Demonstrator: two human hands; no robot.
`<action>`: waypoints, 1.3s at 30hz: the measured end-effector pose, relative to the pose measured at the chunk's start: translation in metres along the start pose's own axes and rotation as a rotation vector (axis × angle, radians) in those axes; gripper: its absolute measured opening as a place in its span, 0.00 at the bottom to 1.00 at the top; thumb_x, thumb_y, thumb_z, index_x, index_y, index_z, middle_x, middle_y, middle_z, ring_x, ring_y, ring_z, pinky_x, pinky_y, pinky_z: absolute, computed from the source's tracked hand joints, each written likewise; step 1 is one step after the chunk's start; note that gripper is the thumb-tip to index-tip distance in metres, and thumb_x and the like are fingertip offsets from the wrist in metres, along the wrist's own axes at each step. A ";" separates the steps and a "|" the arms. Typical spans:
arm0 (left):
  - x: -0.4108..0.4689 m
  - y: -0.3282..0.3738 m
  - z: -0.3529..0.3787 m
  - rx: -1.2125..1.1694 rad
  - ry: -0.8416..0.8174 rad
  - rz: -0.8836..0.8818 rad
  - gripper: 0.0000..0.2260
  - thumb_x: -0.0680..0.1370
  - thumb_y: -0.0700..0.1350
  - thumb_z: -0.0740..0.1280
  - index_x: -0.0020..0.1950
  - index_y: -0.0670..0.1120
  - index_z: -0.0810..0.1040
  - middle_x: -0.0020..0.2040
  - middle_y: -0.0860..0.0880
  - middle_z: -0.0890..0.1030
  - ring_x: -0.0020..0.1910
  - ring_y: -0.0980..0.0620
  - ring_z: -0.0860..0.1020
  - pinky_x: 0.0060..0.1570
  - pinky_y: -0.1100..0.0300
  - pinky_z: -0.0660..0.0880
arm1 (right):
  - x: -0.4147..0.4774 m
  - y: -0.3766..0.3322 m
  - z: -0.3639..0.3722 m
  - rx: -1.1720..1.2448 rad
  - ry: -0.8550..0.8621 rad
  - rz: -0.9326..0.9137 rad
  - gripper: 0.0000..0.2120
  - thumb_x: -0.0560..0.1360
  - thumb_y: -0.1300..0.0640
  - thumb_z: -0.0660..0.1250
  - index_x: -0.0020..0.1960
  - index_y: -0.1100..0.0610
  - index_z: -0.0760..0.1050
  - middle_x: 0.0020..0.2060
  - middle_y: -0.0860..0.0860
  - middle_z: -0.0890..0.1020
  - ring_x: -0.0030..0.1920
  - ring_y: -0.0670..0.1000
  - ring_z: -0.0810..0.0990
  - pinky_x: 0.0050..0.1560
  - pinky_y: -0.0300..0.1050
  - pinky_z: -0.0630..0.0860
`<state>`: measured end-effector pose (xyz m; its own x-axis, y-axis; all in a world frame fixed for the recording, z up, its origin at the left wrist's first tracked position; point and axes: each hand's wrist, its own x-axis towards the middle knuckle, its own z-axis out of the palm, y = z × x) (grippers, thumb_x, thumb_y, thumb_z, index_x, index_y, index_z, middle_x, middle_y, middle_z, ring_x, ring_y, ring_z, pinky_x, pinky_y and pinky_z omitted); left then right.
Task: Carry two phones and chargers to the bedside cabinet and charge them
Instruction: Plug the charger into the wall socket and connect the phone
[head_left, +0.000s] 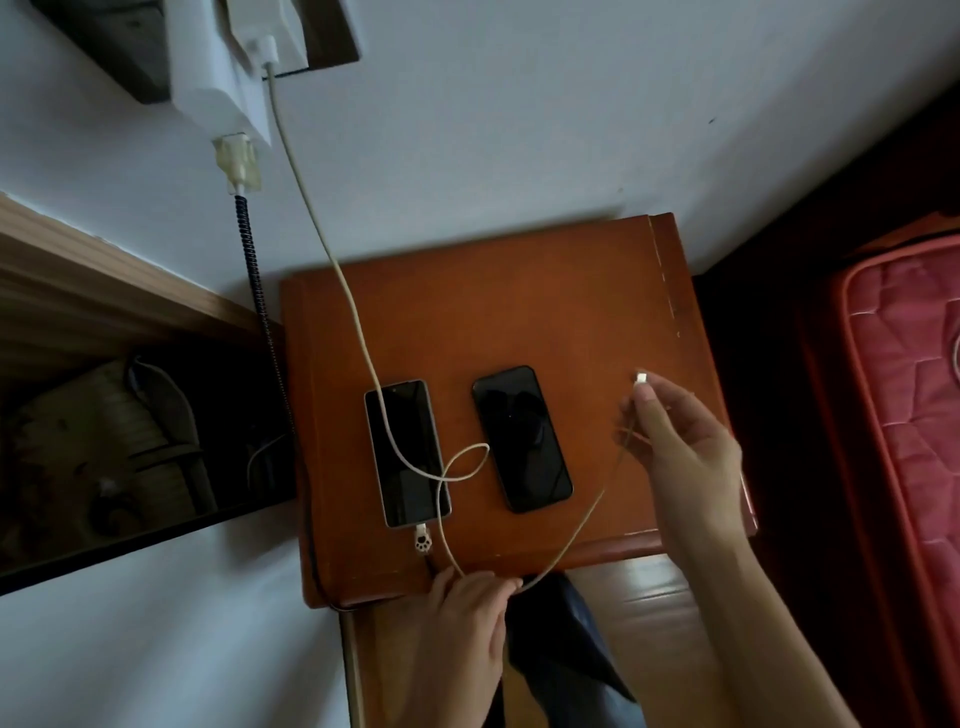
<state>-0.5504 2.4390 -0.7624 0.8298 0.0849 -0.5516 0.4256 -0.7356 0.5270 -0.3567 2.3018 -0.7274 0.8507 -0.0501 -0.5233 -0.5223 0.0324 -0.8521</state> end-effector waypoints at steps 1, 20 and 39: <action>-0.002 0.000 0.001 0.033 -0.018 0.004 0.15 0.83 0.48 0.56 0.68 0.60 0.72 0.63 0.65 0.74 0.64 0.70 0.66 0.73 0.65 0.48 | 0.000 0.006 -0.001 -0.050 -0.013 0.016 0.05 0.77 0.52 0.70 0.52 0.48 0.84 0.39 0.46 0.86 0.42 0.46 0.85 0.47 0.42 0.82; 0.099 0.043 -0.008 -0.197 0.407 -0.329 0.21 0.78 0.55 0.66 0.67 0.47 0.69 0.58 0.45 0.76 0.48 0.50 0.79 0.41 0.61 0.75 | -0.047 0.128 -0.010 -0.497 -0.011 0.322 0.05 0.72 0.53 0.77 0.45 0.51 0.83 0.34 0.41 0.87 0.36 0.40 0.86 0.42 0.42 0.83; 0.138 0.052 -0.041 -0.416 0.162 -0.485 0.52 0.62 0.70 0.70 0.79 0.57 0.50 0.74 0.41 0.61 0.65 0.41 0.72 0.46 0.55 0.67 | -0.060 0.107 0.002 -0.123 0.007 0.179 0.01 0.74 0.55 0.76 0.45 0.51 0.86 0.40 0.47 0.88 0.43 0.45 0.87 0.44 0.36 0.81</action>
<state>-0.3991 2.4395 -0.7843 0.5388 0.4650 -0.7025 0.8420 -0.2704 0.4669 -0.4635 2.3101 -0.7870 0.7437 -0.0618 -0.6657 -0.6685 -0.0807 -0.7393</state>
